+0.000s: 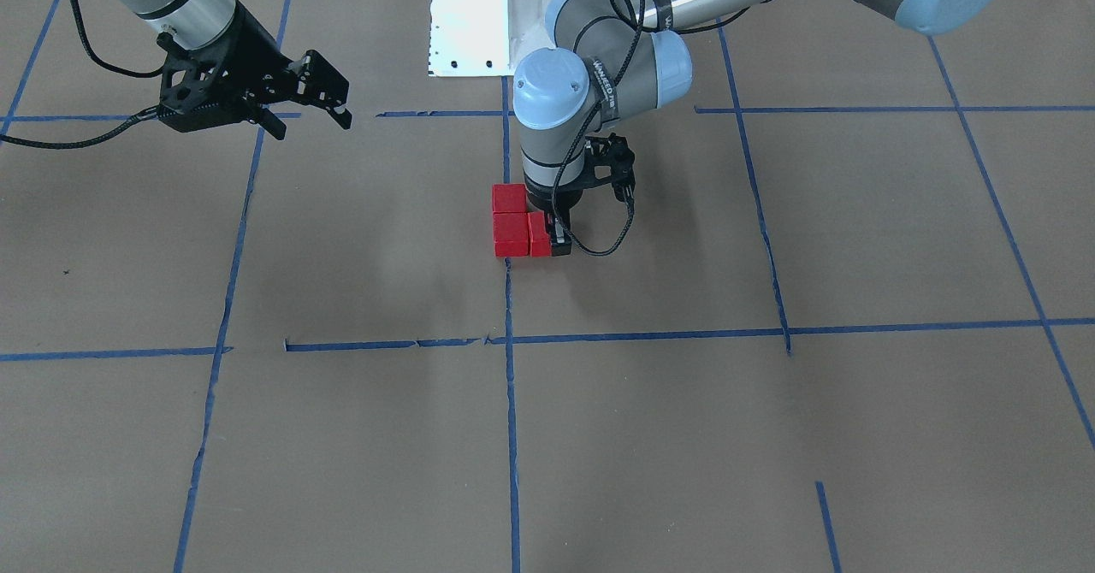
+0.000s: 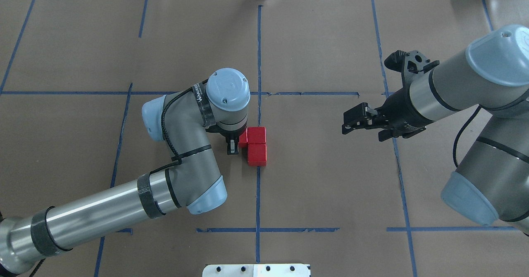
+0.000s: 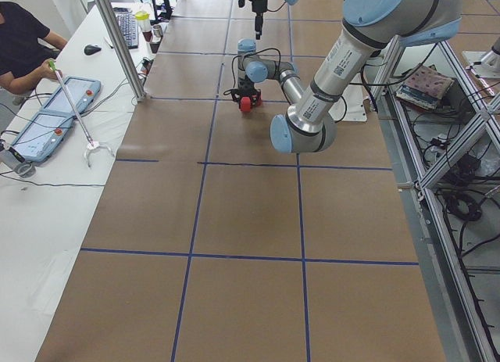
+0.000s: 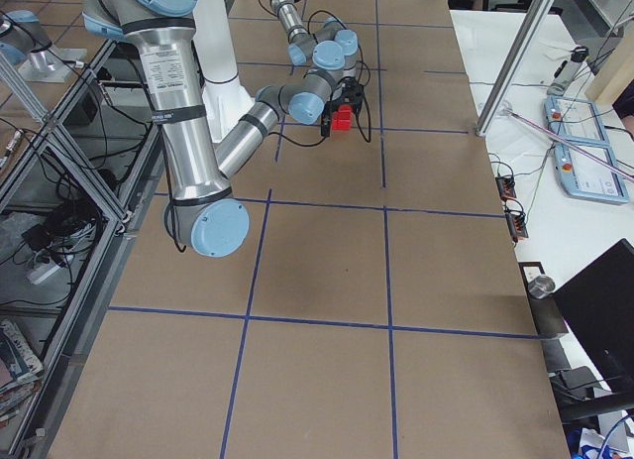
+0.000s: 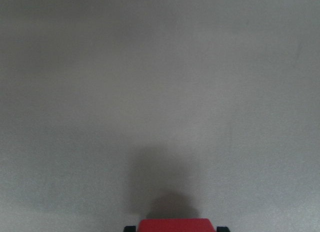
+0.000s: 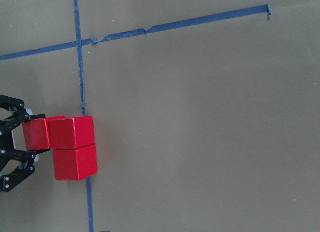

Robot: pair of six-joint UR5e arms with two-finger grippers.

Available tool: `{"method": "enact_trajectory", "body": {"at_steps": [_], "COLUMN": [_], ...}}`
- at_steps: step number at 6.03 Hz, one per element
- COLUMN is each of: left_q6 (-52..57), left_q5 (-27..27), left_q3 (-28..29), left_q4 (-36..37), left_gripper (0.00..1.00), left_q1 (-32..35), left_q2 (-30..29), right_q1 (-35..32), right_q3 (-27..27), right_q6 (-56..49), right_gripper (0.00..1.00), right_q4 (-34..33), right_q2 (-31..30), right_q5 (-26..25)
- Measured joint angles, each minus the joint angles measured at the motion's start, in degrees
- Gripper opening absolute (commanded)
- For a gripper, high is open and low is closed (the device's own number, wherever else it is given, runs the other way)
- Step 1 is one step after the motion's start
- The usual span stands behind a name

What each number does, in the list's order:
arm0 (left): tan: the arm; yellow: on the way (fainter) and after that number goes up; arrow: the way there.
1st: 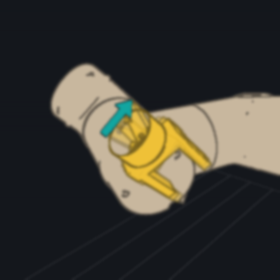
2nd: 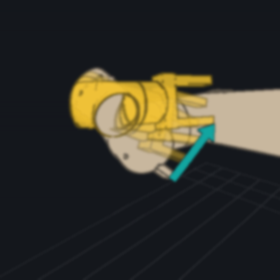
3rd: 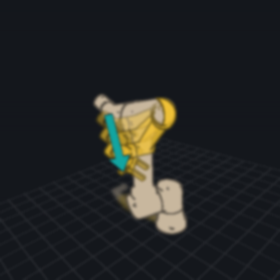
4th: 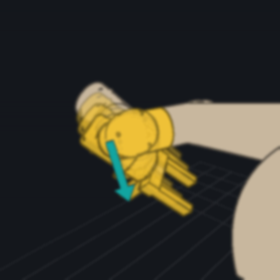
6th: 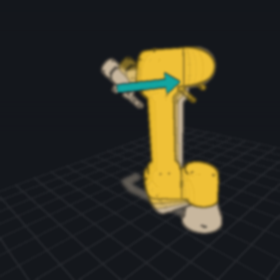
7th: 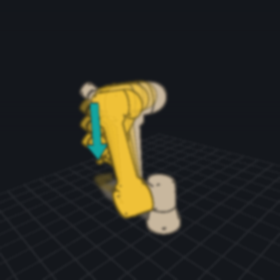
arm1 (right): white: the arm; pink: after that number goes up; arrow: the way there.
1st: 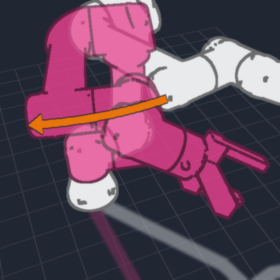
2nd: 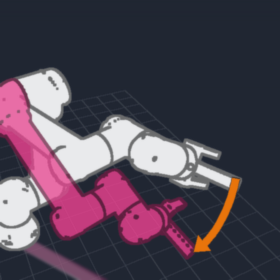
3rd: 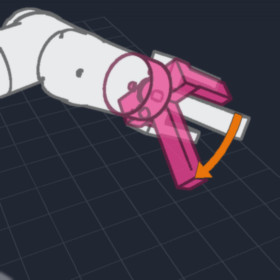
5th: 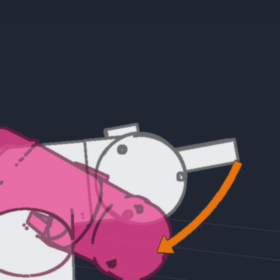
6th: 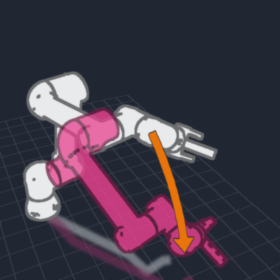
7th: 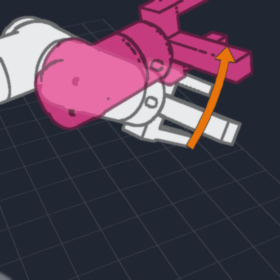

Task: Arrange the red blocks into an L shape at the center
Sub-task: 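Lower the cube into place and open the left gripper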

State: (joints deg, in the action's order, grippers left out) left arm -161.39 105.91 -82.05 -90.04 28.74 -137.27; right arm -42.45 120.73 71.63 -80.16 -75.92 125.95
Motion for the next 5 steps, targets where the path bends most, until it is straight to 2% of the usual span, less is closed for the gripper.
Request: {"method": "enact_trajectory", "body": {"at_steps": [1, 2, 5], "left_q6": [0.8, 1.3, 2.2], "left_q5": [0.0, 0.0, 0.1], "left_q3": [0.0, 0.0, 0.0], "left_q4": [0.0, 0.0, 0.0], "left_gripper": [0.42, 0.99, 1.00], "left_q1": [0.0, 0.0, 0.0], "left_q2": [0.0, -0.1, -0.1], "right_q1": [0.0, 0.0, 0.0], "right_q3": [0.1, 0.1, 0.2], "right_q6": [0.0, 0.0, 0.0], "right_gripper": [1.00, 1.00, 1.00], "right_q4": [0.0, 0.0, 0.0], "right_q2": [0.0, 0.0, 0.1], "right_q5": [0.0, 0.0, 0.1]}}
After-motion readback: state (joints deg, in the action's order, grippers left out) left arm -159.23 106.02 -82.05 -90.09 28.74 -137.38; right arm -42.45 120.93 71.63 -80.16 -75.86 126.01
